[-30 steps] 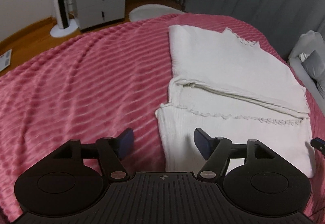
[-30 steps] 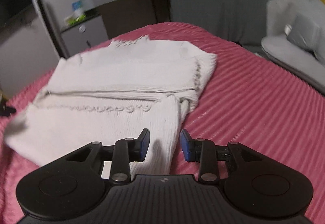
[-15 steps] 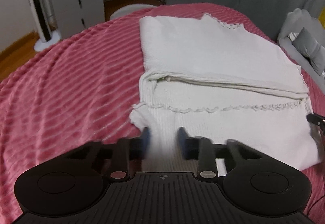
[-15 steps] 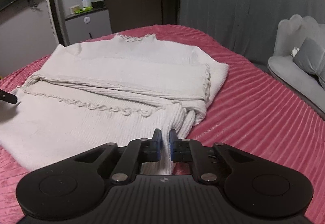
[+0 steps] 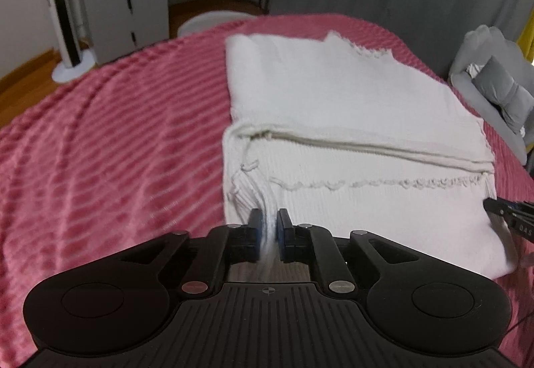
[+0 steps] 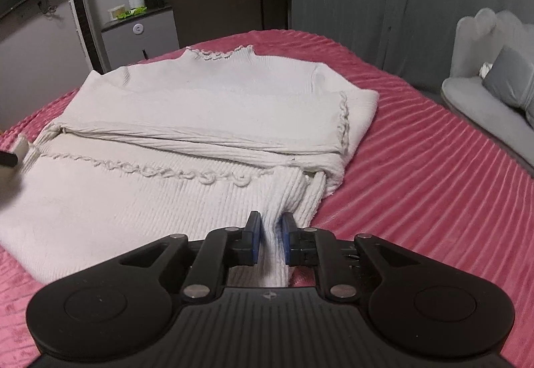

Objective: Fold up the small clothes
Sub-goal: 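Lift the hem with both grippers and fold it over toward the collar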

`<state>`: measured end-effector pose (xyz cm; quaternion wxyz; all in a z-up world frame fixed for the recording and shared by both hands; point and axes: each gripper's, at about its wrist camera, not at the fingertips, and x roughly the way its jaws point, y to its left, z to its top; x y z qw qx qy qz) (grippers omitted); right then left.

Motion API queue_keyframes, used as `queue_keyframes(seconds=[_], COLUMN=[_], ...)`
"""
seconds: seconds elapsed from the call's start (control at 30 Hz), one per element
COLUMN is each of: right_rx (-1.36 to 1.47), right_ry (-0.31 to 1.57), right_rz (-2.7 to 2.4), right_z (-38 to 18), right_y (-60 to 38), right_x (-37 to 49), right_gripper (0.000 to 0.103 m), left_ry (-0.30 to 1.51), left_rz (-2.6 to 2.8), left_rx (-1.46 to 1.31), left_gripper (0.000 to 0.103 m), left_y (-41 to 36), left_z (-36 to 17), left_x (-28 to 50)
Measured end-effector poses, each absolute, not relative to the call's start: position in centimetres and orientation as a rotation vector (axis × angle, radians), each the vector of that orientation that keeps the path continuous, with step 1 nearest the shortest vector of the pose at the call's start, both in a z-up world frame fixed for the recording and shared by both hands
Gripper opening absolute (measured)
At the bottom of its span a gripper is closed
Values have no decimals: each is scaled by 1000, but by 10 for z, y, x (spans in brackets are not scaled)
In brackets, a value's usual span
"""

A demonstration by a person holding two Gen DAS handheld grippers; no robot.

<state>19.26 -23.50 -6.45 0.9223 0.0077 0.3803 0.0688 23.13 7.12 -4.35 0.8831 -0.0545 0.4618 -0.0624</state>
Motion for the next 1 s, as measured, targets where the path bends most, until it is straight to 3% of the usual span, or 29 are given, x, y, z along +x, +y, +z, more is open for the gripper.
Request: queue_keyframes(seconds=[0.13, 0.17, 0.2, 0.27, 0.73, 1.0], right_rx=[64, 70, 70, 44, -45, -82], right_ry=[801, 803, 801, 788, 490, 508], right_rz=[155, 158, 160, 174, 147, 64], right_z=[-67, -67, -67, -64, 14, -4], right_y=[-238, -239, -238, -237, -241, -244], right_x=[198, 198, 198, 195, 213, 280], right_gripper=[13, 12, 9, 8, 7, 7], left_ry=[982, 985, 986, 972, 632, 703], left_rz=[-151, -151, -147, -139, -71, 40], left_rx=[-86, -77, -53, -4, 128, 213], left_gripper=[20, 18, 11, 10, 9, 9], left_y=[68, 67, 66, 63, 57, 37], left_z=[-50, -51, -51, -48, 40, -7], left_x=[231, 231, 231, 229, 272, 335])
